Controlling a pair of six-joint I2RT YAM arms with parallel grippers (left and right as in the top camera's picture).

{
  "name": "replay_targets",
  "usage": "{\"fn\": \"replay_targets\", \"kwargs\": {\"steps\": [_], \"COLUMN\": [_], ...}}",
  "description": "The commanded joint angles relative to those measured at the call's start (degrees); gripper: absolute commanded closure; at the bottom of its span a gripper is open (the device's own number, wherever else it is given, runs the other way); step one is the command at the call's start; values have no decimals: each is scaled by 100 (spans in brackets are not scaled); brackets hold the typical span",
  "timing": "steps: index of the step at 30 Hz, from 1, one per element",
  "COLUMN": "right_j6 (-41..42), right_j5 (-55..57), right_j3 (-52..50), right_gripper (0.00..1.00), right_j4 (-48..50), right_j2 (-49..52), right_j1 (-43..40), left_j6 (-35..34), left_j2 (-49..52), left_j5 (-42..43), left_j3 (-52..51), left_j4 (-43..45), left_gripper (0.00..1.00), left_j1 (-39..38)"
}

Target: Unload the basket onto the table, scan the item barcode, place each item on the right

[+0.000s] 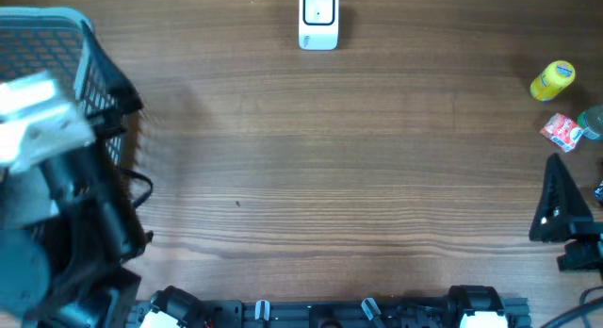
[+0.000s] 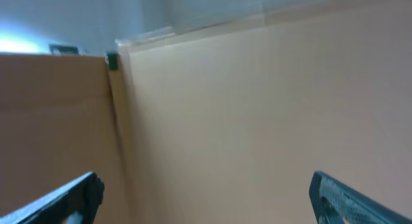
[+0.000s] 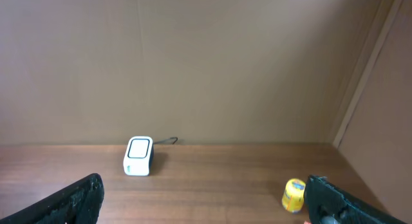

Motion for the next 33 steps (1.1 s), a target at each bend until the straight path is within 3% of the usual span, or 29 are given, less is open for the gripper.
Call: {"fn": "replay_targets", "kwargs": {"steps": [1, 3, 6, 8, 10, 12, 16, 21, 27, 33], "right_j6": [-118, -116, -114, -286, -656, -511, -570, -1318, -1318, -1314], "right_j5": [2, 13, -120, -367, -678, -761, -308, -240, -234, -146], "right_j3": [48, 92, 94, 111, 136, 136, 136, -328, -2009, -2763], "right_gripper": [0, 0, 0, 0, 0, 0, 0, 0, 0, 0], "right_j4": [-42, -116, 76, 485, 1163, 2061, 3143, 2750, 2710, 2398], "right_j2": [9, -17, -155, -212, -214, -188, -96, -498, -2470, -3720], "right_j1": [31, 31, 35, 35, 35, 35, 31, 105, 103, 79], "left_j6": [181, -455, -723, -1062, -1311, -1517, -1742, -2306, -2623, -2623], "left_j2": [-114, -542, -1335, -1762, -2070, -2354, -2697, -2739, -2909, -3611], "left_j5": [903, 1427, 2568, 2865, 3165, 3687, 4245, 4854, 4975, 4977], "left_j3": [-7, -7, -7, -7, -9, -66, -380, -684, -726, -728], "left_j4": [-1290, -1893, -2647, -2852, -2986, -3154, -3174, -3185, -3202, -3633], "left_gripper": [0, 0, 0, 0, 0, 0, 0, 0, 0, 0], "left_j1": [671, 1064, 1672, 2039, 2358, 2699, 3316, 3901, 4120, 4092]}}
